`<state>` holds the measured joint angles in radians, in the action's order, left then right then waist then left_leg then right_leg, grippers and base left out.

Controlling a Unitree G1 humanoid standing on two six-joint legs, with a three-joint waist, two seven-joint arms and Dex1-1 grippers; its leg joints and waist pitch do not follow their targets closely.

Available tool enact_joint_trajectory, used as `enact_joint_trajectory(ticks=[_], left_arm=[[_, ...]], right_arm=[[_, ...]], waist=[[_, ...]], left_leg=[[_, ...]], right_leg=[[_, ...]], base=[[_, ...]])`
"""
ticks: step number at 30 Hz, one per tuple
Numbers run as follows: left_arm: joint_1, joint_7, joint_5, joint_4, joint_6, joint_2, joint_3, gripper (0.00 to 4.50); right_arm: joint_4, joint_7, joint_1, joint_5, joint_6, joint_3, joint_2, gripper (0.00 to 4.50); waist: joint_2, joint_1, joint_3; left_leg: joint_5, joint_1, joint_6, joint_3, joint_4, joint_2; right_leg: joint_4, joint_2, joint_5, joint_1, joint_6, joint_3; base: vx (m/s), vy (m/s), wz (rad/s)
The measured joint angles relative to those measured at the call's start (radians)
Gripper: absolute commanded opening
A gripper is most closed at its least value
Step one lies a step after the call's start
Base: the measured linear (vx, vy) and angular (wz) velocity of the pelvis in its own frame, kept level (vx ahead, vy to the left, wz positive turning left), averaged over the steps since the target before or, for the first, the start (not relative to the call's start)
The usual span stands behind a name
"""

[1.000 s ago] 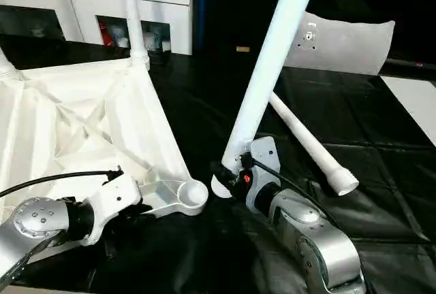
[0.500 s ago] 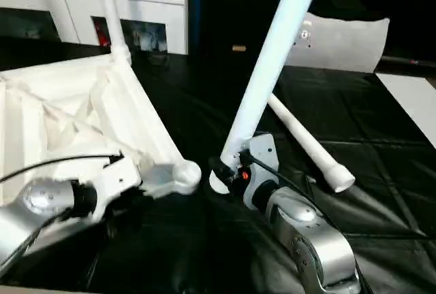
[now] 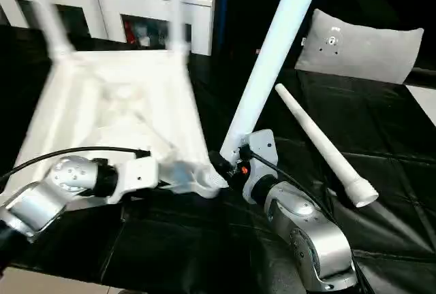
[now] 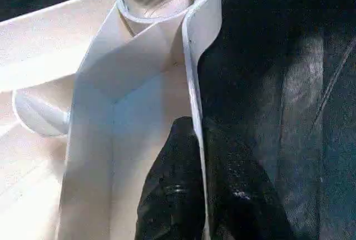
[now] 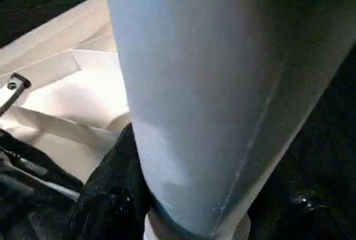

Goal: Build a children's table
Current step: Insert table leg to table base

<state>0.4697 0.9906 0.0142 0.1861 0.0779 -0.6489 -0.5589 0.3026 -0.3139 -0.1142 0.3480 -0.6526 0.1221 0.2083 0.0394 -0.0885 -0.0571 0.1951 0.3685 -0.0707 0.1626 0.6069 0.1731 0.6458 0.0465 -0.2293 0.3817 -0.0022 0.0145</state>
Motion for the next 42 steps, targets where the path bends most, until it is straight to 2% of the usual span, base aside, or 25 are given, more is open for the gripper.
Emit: enact_joint_trajectory(ticks=[4, 6, 7, 8, 10, 12, 17, 20, 22, 24, 25, 26, 27, 29, 33, 42], left_arm=[[-0.001, 0.001, 0.007, 0.034, 0.011, 0.043, 0.025, 0.00], [-0.025, 0.000, 0.031, 0.024, 0.060, 0.050, 0.062, 0.00], [-0.042, 0.001, 0.051, 0.012, 0.086, 0.049, 0.085, 0.48], [-0.056, 0.000, 0.077, 0.003, 0.109, 0.048, 0.104, 0.60], [-0.082, -0.004, 0.118, -0.017, 0.123, 0.052, 0.127, 0.63], [-0.089, -0.006, 0.143, -0.027, 0.139, 0.052, 0.134, 0.91], [-0.097, -0.005, 0.144, -0.039, 0.142, 0.060, 0.140, 1.24], [-0.083, -0.015, 0.104, -0.019, 0.131, 0.062, 0.141, 1.24], [-0.081, -0.015, 0.090, -0.014, 0.131, 0.062, 0.144, 0.89], [-0.081, -0.015, 0.087, -0.014, 0.132, 0.061, 0.143, 0.87], [-0.081, -0.015, 0.087, -0.014, 0.133, 0.061, 0.143, 0.68], [-0.081, -0.015, 0.088, -0.015, 0.134, 0.061, 0.144, 0.68], [-0.081, -0.015, 0.088, -0.016, 0.137, 0.060, 0.144, 0.45], [-0.081, -0.012, 0.087, -0.018, 0.139, 0.060, 0.141, 0.40], [-0.077, 0.008, 0.059, -0.016, 0.117, 0.053, 0.136, 0.02], [-0.070, 0.037, 0.050, -0.013, 0.087, 0.049, 0.137, 0.00]], right_arm=[[0.000, -0.002, 0.000, -0.002, 0.001, -0.003, 0.007, 1.91], [0.000, -0.008, 0.000, -0.001, 0.001, -0.004, 0.009, 1.91], [0.000, -0.013, 0.000, 0.003, 0.001, -0.006, 0.011, 1.91], [0.000, -0.019, 0.000, 0.004, 0.001, -0.010, 0.015, 1.91], [-0.001, -0.024, 0.000, 0.007, 0.000, -0.022, 0.022, 1.91], [-0.006, -0.033, -0.009, 0.016, -0.001, -0.034, 0.023, 1.91], [-0.017, -0.051, -0.043, 0.041, -0.013, -0.037, 0.023, 1.91], [-0.045, -0.070, -0.069, 0.051, -0.021, -0.038, 0.031, 1.91], [-0.052, -0.087, -0.079, 0.052, -0.020, -0.038, 0.037, 1.91], [-0.069, -0.107, -0.092, 0.050, -0.009, -0.038, 0.043, 1.91], [-0.078, -0.110, -0.097, 0.048, -0.002, -0.038, 0.043, 1.91], [-0.087, -0.112, -0.103, 0.046, 0.005, -0.036, 0.043, 1.91], [-0.093, -0.113, -0.110, 0.043, 0.006, -0.035, 0.042, 1.91], [-0.096, -0.122, -0.117, 0.039, 0.010, -0.034, 0.043, 1.91], [-0.112, -0.185, -0.122, 0.040, 0.033, 0.011, 0.048, 1.91], [-0.173, -0.264, -0.155, 0.053, 0.009, 0.024, 0.079, 1.91]], waist=[[-0.002, 0.005, 0.001], [-0.004, 0.011, 0.003], [-0.004, 0.018, 0.003], [-0.003, 0.027, 0.003], [0.000, 0.032, 0.003], [0.004, 0.033, 0.003], [0.005, 0.033, 0.003], [0.005, 0.033, 0.003], [0.006, 0.033, 0.003], [0.007, 0.033, 0.004], [0.007, 0.033, 0.004], [0.007, 0.033, 0.004], [0.007, 0.034, 0.004], [0.007, 0.034, 0.004], [0.008, 0.035, 0.004], [0.012, 0.037, 0.003]], left_leg=[[0.000, -0.002, 0.000, 0.002, 0.000, 0.000], [0.000, -0.003, 0.000, 0.004, -0.001, 0.000], [0.000, -0.004, 0.000, 0.005, -0.002, 0.000], [0.000, -0.004, 0.000, 0.005, -0.003, 0.000], [0.000, -0.003, 0.000, 0.005, -0.003, 0.001], [-0.001, -0.002, 0.001, 0.005, -0.003, 0.002], [-0.003, -0.001, 0.006, 0.005, -0.003, 0.002], [-0.003, -0.002, 0.006, 0.006, -0.003, 0.002], [-0.003, -0.002, 0.006, 0.006, -0.003, 0.002], [-0.003, -0.003, 0.005, 0.006, -0.003, 0.002], [-0.003, -0.003, 0.005, 0.006, -0.003, 0.002], [-0.003, -0.003, 0.005, 0.006, -0.003, 0.002], [-0.003, -0.003, 0.005, 0.006, -0.003, 0.002], [-0.003, -0.003, 0.005, 0.006, -0.003, 0.002], [-0.003, -0.002, 0.005, 0.006, -0.003, 0.002], [-0.004, -0.002, 0.007, 0.006, -0.003, 0.002]], right_leg=[[0.000, 0.000, 0.000, 0.000, 0.000, -0.001], [0.001, 0.001, 0.000, 0.000, 0.000, -0.002], [0.001, 0.001, 0.000, 0.000, 0.000, -0.002], [0.001, 0.001, 0.000, 0.000, 0.000, -0.002], [0.001, 0.001, 0.000, 0.001, 0.000, -0.002], [0.000, 0.000, 0.000, 0.001, 0.000, -0.001], [-0.001, 0.000, 0.000, 0.001, 0.000, -0.002], [0.000, 0.000, 0.000, 0.001, 0.000, -0.001], [0.000, 0.000, 0.000, 0.001, 0.000, -0.001], [0.000, 0.000, 0.001, 0.001, -0.001, -0.001], [0.000, 0.000, 0.001, 0.001, -0.001, -0.001], [0.000, 0.000, 0.001, 0.001, -0.001, -0.001], [0.000, 0.000, 0.001, 0.001, -0.001, -0.001], [0.000, 0.000, 0.001, 0.001, -0.001, -0.001], [0.000, 0.000, 0.001, 0.001, -0.001, -0.001], [0.000, 0.001, 0.001, 0.001, -0.001, -0.001]], base=[[0.000, 0.000, 0.00], [0.000, 0.000, 0.00], [0.000, 0.000, 0.00], [0.000, 0.000, 0.00], [0.000, 0.000, 0.00], [0.000, 0.000, 0.00], [0.000, 0.000, 0.00], [0.000, 0.000, 0.00], [0.000, 0.000, 0.00], [0.000, 0.000, 0.00], [0.000, 0.000, 0.00], [0.000, 0.000, 0.00], [0.000, 0.000, 0.00], [0.000, 0.000, 0.00], [0.000, 0.000, 0.00], [0.000, 0.000, 0.00]])
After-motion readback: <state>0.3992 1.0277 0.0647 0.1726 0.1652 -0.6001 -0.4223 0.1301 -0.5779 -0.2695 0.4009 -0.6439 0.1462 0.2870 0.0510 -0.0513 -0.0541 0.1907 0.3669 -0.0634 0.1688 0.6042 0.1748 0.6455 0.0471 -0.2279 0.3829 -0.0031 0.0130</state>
